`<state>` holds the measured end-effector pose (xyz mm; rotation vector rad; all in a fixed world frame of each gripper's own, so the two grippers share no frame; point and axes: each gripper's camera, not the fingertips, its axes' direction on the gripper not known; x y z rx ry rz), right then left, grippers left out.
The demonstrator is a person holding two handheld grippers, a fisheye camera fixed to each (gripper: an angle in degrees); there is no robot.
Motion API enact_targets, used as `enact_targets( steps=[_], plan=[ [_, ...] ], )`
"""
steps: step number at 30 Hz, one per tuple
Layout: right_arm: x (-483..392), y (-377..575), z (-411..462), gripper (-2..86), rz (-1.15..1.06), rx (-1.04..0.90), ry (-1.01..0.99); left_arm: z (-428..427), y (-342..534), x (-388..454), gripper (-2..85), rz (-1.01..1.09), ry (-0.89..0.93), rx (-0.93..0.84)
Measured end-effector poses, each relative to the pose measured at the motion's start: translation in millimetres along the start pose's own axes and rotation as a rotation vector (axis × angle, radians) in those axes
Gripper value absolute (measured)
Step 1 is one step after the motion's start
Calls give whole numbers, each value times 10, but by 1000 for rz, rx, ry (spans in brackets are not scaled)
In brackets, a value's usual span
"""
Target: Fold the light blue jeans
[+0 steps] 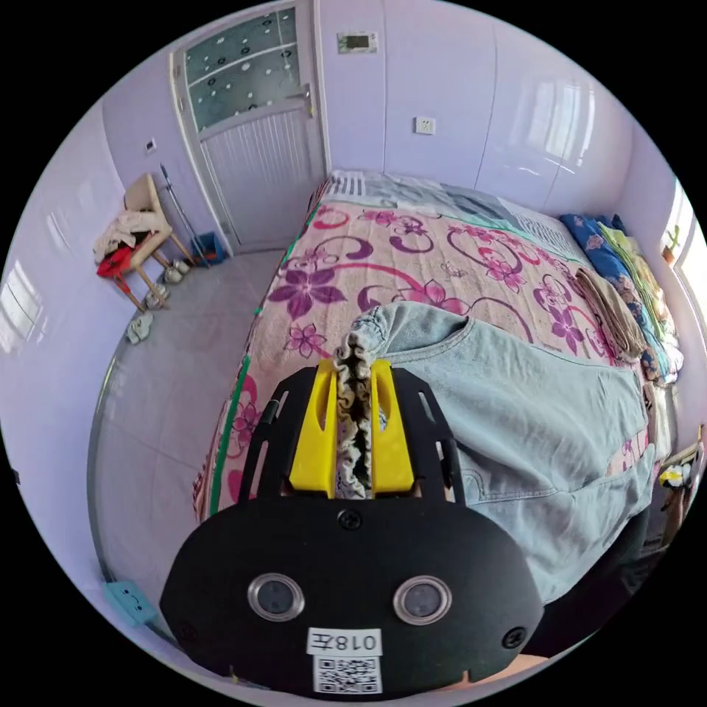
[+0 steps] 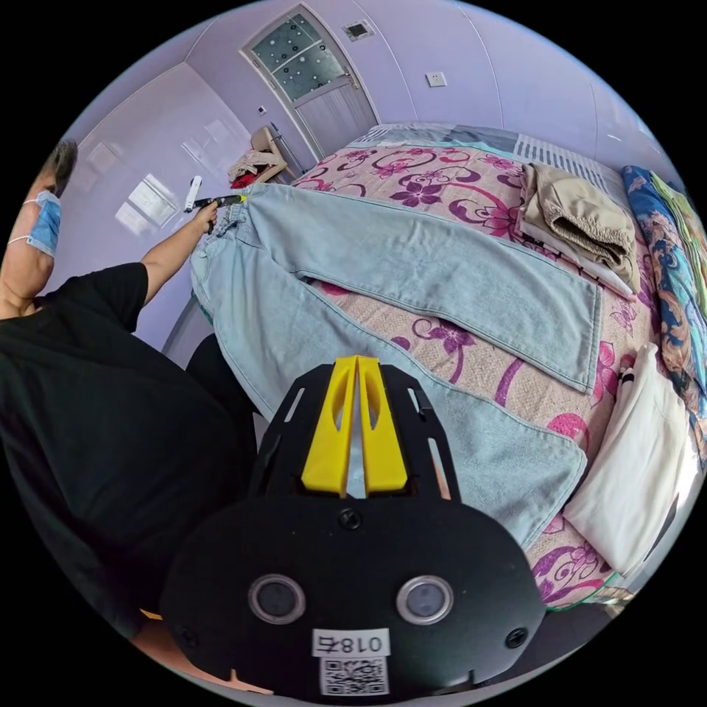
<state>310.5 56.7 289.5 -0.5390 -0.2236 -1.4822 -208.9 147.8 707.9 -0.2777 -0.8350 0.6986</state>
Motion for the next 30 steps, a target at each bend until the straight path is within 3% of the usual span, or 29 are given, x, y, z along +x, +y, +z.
enact_targets(
  steps=[3,8,12,18,23,30],
  plan=[
    [21,82,38,-2,19,0,-18,369,196,-30,116,-130,36,-126],
    [124,220,-10,-1,44,32,-9,-418,911,-137,131,-274,243,234],
    [417,294,-134,5,141,173,21,-1021,1698,141,129,-260,189,317],
    [1123,305,-352,38,357,412,230,-1205,3419,580,117,-442,223,315],
    [1797,-133,-238,78,390,327,333,-1048,4394,1012,117,-688,297,286],
    [2696,-777,273,103,446,147,363,-1186,4576,1465,113,-722,252,202]
  ],
)
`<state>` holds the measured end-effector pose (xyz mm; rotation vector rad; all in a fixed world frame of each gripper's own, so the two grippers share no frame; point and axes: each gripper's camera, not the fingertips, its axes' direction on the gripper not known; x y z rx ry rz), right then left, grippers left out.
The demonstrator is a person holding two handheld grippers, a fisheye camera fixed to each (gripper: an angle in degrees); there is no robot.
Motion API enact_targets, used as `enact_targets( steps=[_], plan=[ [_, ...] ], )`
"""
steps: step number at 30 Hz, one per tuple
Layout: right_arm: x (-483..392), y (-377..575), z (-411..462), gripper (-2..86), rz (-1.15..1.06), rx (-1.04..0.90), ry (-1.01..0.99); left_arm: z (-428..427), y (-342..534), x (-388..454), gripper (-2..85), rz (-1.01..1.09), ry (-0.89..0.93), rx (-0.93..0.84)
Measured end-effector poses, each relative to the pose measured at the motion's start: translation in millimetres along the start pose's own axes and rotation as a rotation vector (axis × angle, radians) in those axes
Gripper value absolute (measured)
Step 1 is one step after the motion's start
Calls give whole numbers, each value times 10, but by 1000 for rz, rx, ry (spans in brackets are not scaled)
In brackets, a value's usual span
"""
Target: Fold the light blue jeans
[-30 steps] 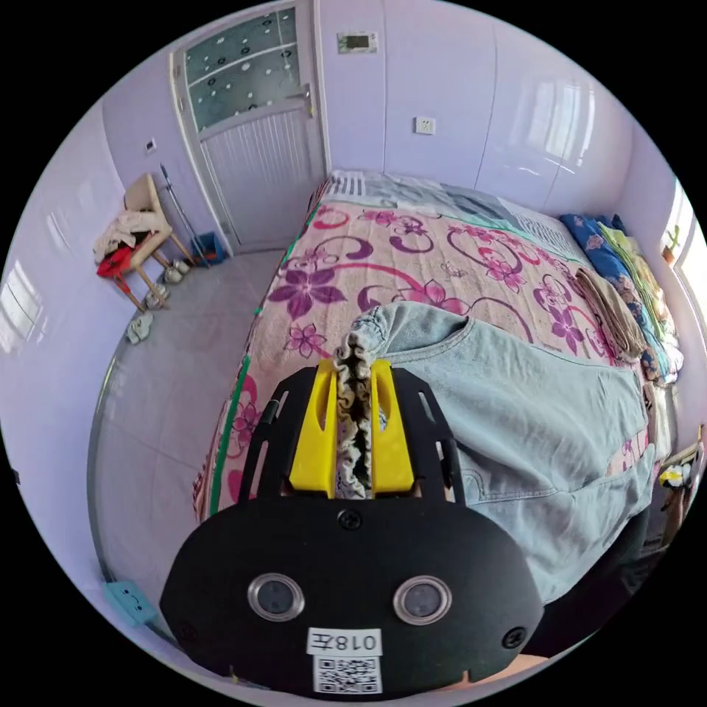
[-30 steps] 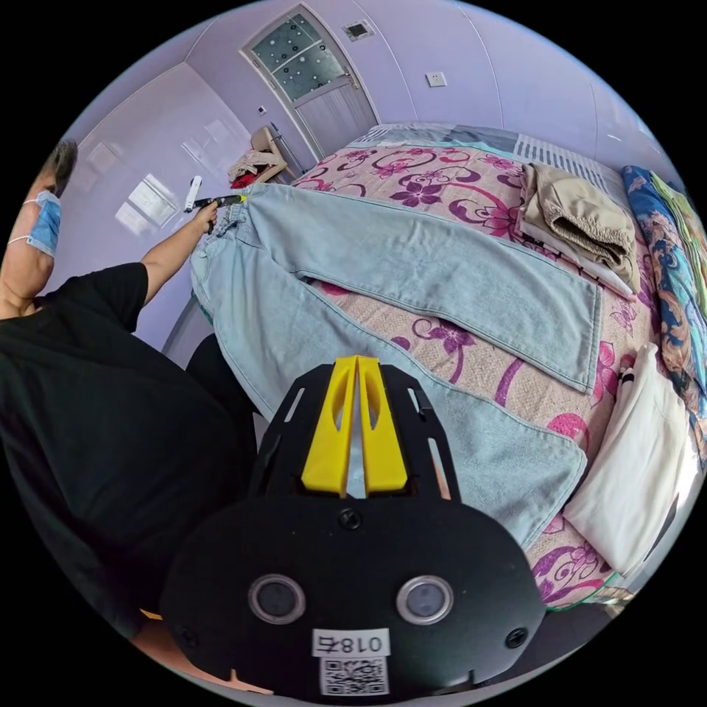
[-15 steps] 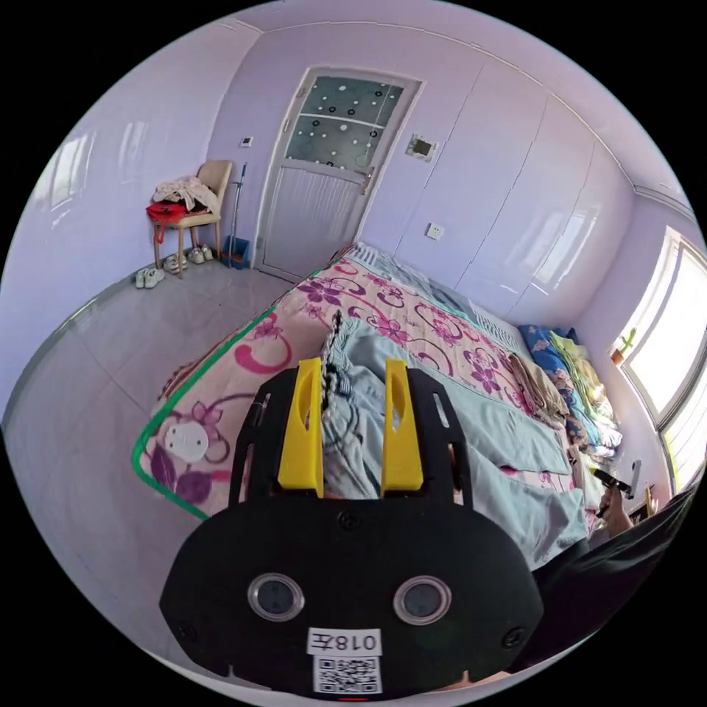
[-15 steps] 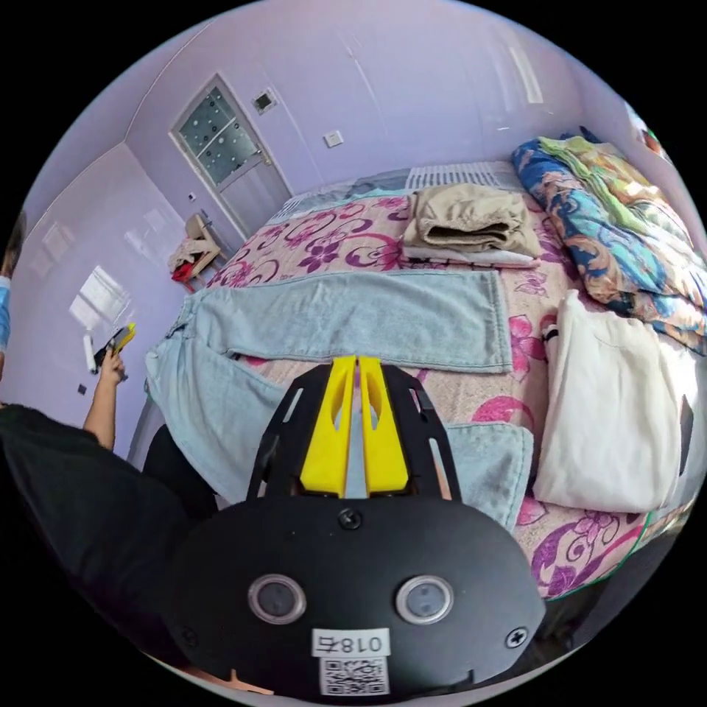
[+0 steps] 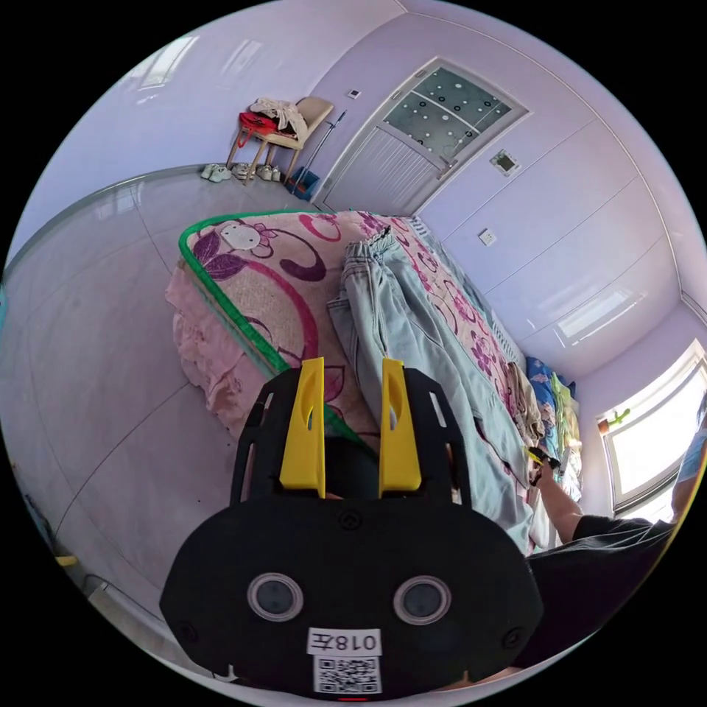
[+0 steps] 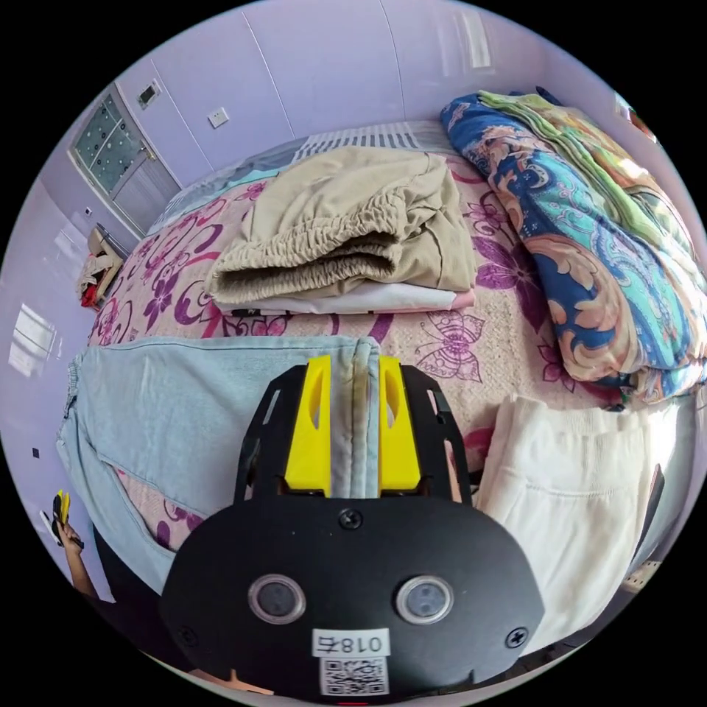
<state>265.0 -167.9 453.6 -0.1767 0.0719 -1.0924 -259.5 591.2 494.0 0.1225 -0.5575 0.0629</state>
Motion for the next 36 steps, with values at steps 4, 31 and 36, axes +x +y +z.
enact_targets(
  steps=[4,31,36],
  plan=[
    [27,2,253,72,-16,-29,11,-46,110,162,113,-11,5,16],
    [222,2914,-1509,109,60,107,-360,1106,-505,619,170,46,5,-125],
    [395,3490,-1573,120,213,21,-278,1300,-522,623,15,37,13,-122]
  ],
)
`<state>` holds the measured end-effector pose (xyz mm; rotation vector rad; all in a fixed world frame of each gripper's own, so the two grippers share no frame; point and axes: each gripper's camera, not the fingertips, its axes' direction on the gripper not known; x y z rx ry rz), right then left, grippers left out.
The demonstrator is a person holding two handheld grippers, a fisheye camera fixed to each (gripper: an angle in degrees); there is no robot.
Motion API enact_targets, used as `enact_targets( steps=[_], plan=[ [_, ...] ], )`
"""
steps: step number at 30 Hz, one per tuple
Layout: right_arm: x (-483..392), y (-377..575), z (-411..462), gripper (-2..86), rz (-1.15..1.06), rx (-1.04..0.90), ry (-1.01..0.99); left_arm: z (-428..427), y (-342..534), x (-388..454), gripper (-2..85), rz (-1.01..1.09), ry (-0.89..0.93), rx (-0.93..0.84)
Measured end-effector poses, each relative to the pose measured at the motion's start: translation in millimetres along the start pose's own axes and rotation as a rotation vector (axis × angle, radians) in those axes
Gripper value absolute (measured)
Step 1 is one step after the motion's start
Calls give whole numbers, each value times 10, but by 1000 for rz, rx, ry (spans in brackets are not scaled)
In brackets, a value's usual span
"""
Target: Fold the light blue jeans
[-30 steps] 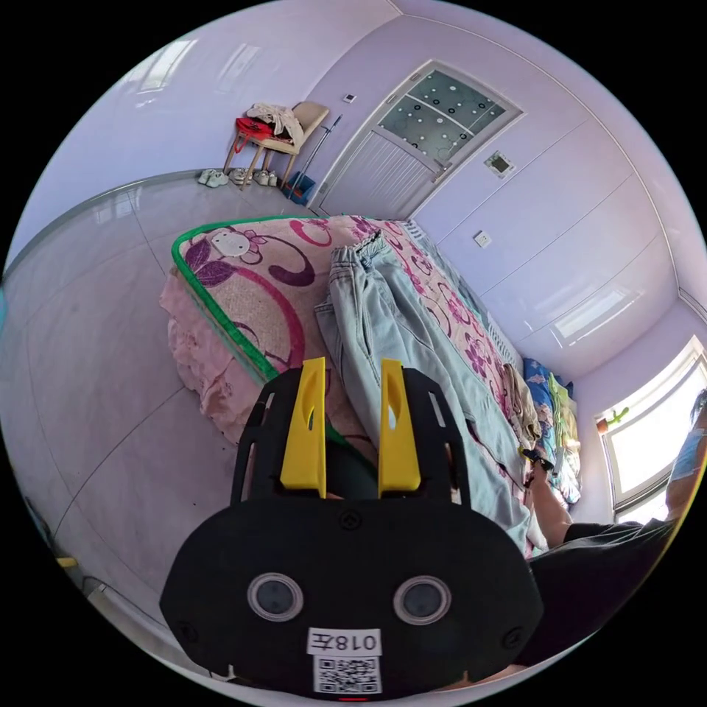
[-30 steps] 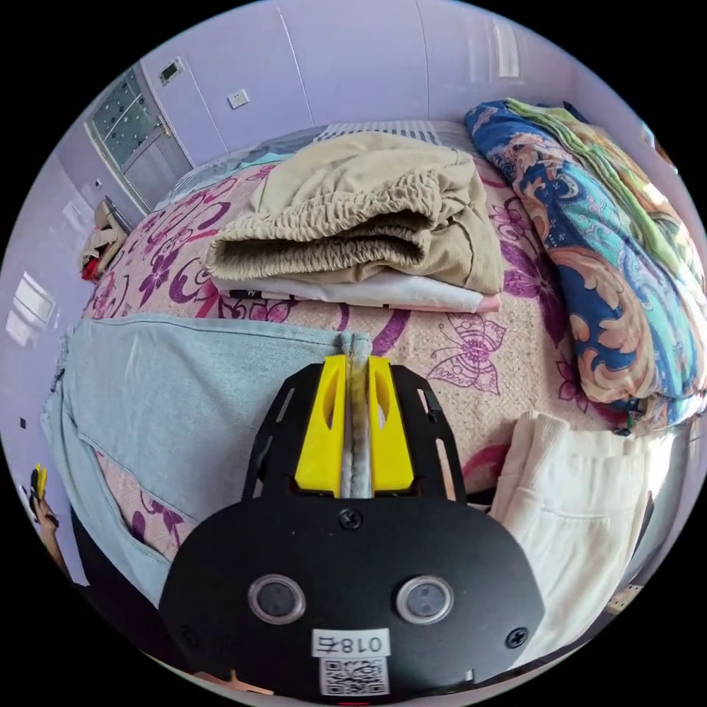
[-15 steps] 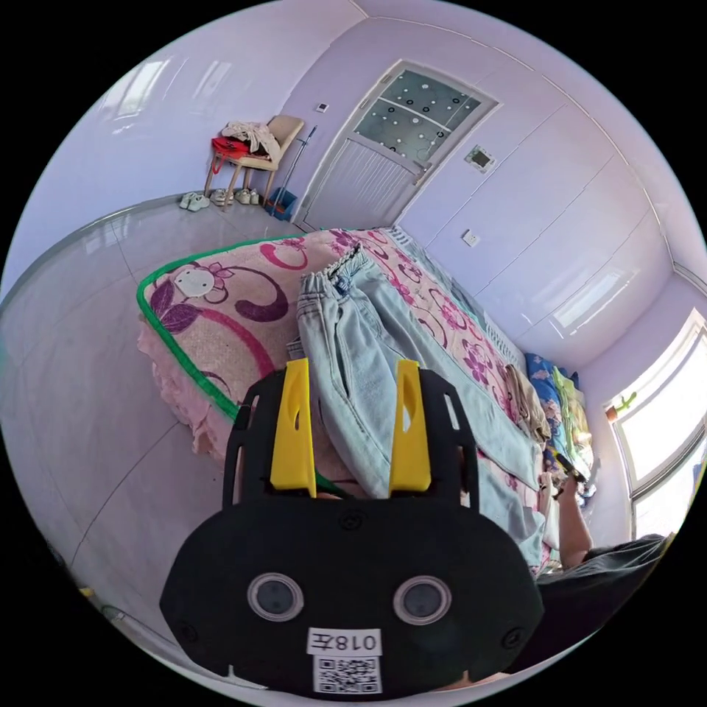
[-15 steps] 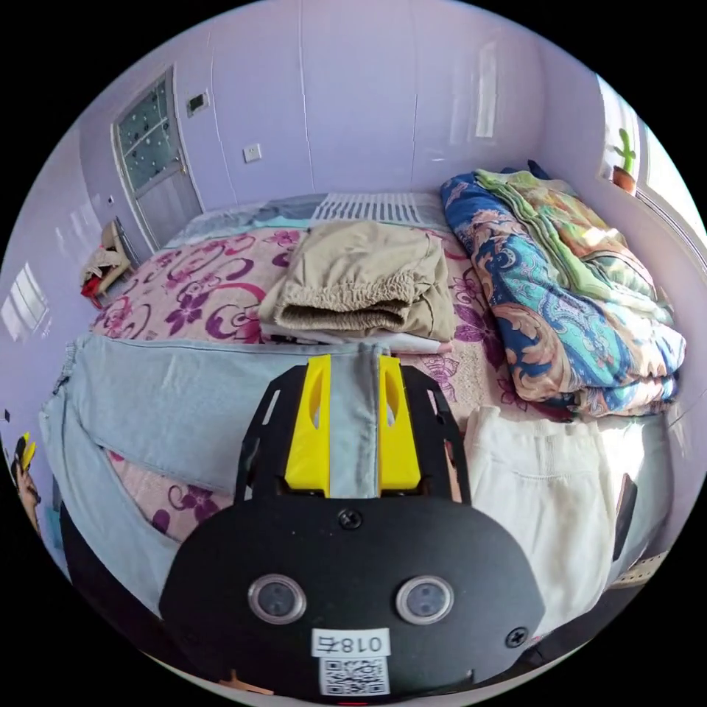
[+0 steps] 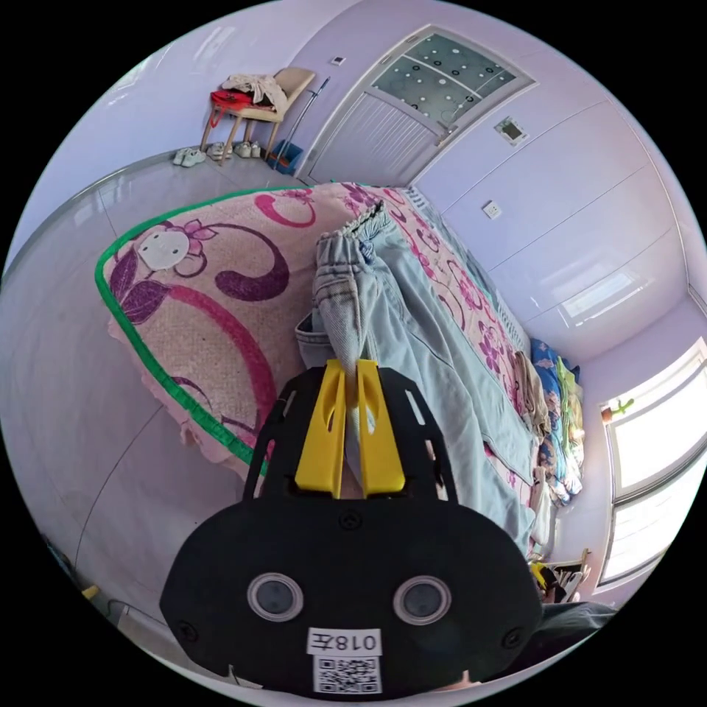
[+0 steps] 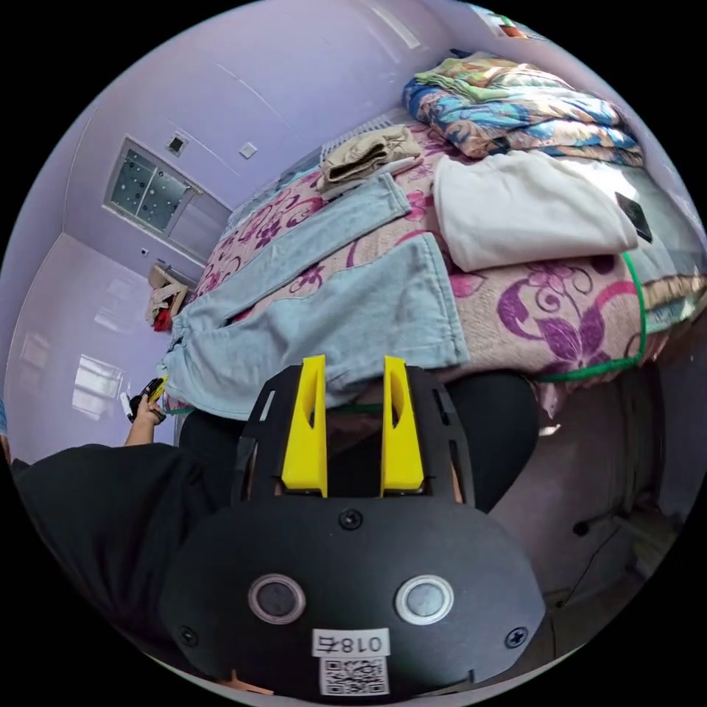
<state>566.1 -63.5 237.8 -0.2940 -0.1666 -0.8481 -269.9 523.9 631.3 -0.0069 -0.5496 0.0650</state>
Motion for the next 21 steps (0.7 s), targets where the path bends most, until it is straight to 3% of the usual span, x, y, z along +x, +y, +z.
enact_targets(
  steps=[5,10,15,21],
  plan=[
    [460,105,-139,131,165,34,-6,-75,68,-61,-8,37,100,61],
    [790,-46,152,136,325,-64,-263,-149,15,-106,-9,49,185,65],
    [907,-204,467,131,384,-114,-244,-132,-105,-141,-9,64,220,38],
    [864,-336,401,14,373,-27,-199,-139,-246,-254,-9,68,263,31]
  ],
)
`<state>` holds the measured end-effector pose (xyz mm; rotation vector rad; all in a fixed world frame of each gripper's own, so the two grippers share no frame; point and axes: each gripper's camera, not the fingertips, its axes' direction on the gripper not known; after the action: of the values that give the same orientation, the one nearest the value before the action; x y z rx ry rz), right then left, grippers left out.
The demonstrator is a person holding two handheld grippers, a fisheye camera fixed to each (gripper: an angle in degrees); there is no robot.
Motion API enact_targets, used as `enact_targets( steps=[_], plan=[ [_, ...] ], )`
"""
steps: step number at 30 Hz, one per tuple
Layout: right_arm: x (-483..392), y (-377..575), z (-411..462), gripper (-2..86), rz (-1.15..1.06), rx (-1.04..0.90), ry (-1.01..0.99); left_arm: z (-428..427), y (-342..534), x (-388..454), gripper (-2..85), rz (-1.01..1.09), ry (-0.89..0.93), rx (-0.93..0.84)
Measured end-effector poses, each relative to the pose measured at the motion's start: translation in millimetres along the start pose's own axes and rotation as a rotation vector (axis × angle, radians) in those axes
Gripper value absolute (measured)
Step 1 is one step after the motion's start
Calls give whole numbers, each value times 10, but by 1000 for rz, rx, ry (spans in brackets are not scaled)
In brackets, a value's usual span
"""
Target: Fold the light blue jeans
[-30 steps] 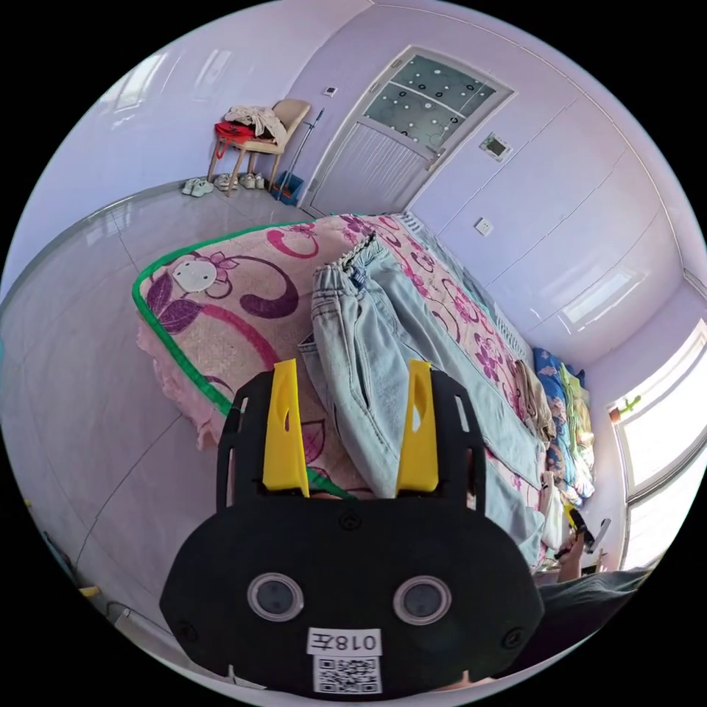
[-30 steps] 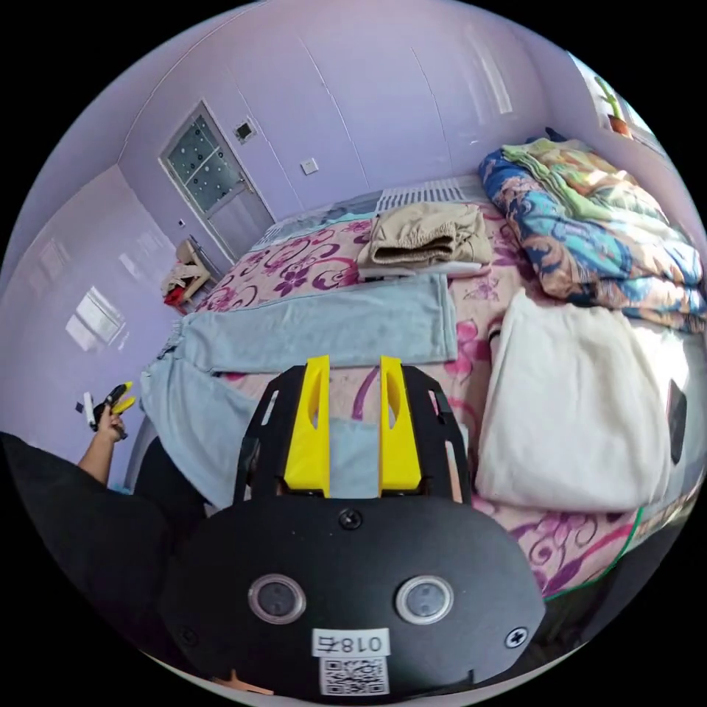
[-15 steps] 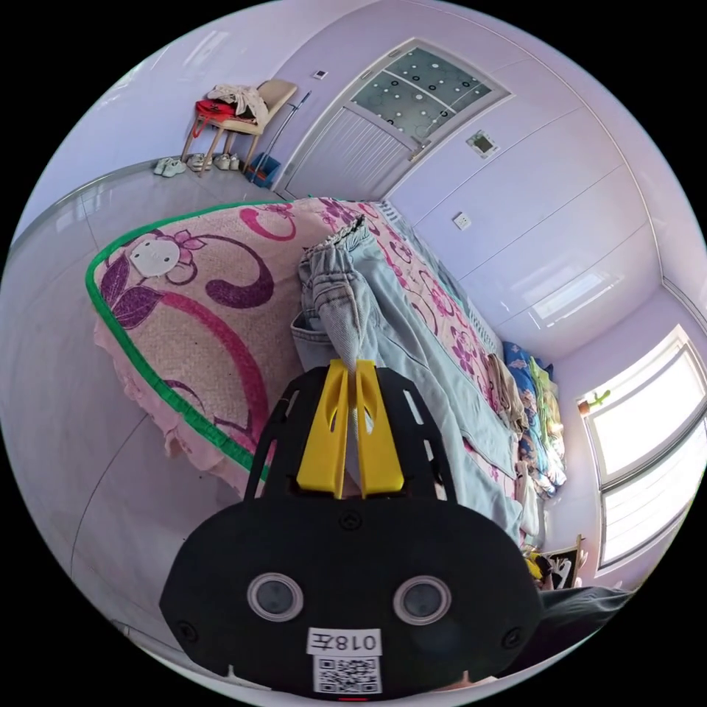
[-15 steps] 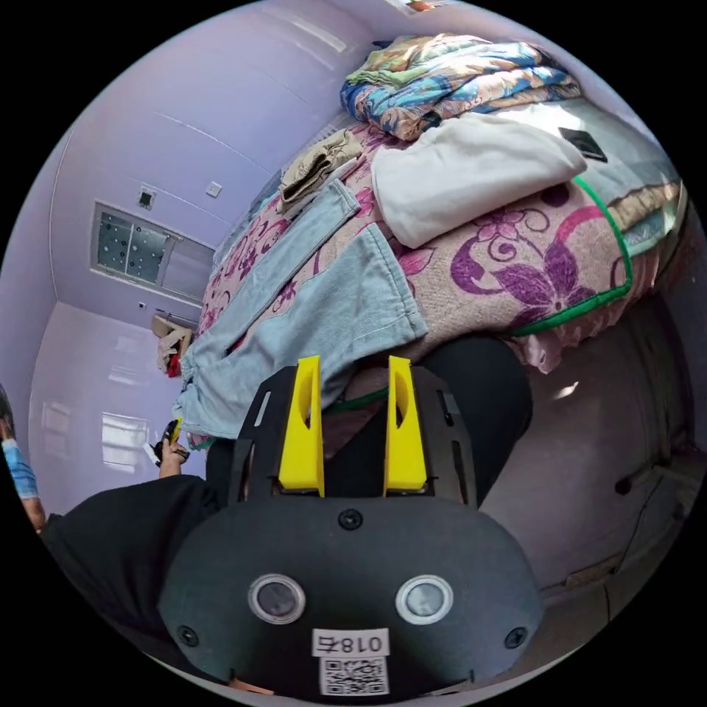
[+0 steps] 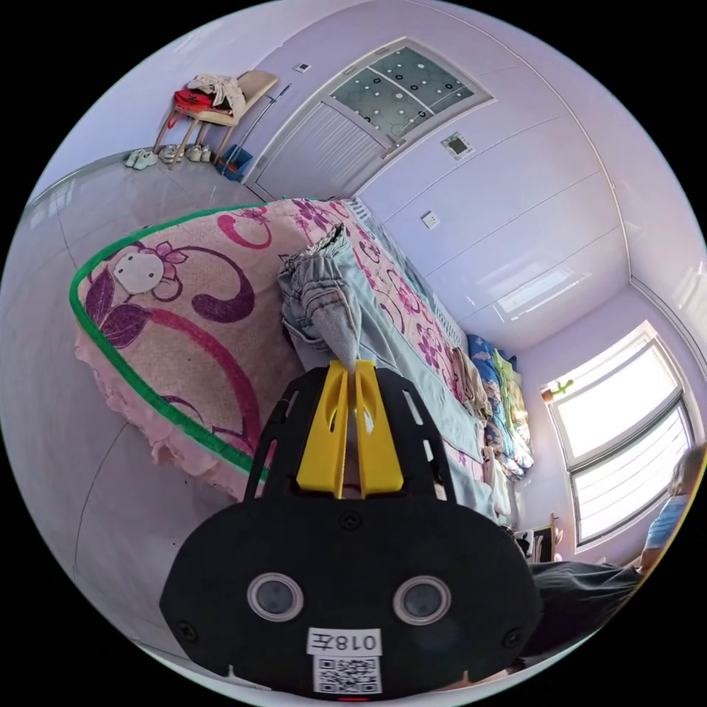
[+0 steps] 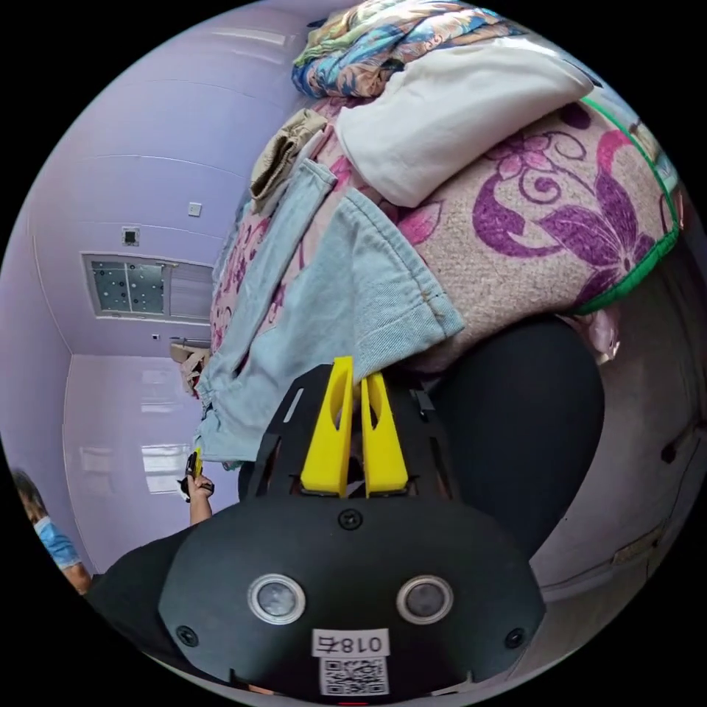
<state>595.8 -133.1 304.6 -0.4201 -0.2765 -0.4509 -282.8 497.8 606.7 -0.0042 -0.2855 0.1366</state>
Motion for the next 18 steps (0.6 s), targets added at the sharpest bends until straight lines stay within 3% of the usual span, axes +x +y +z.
enact_targets(
  steps=[7,13,18],
  plan=[
    [-481,-14,-621,-2,-181,72,-182,-402,-97,-198,-9,23,54,32],
    [-481,-65,-417,-4,-116,7,-214,-350,3,-471,-9,-51,49,1],
    [-739,-189,-479,-4,-122,68,-301,-447,-297,-247,-9,-6,84,53]
  ],
)
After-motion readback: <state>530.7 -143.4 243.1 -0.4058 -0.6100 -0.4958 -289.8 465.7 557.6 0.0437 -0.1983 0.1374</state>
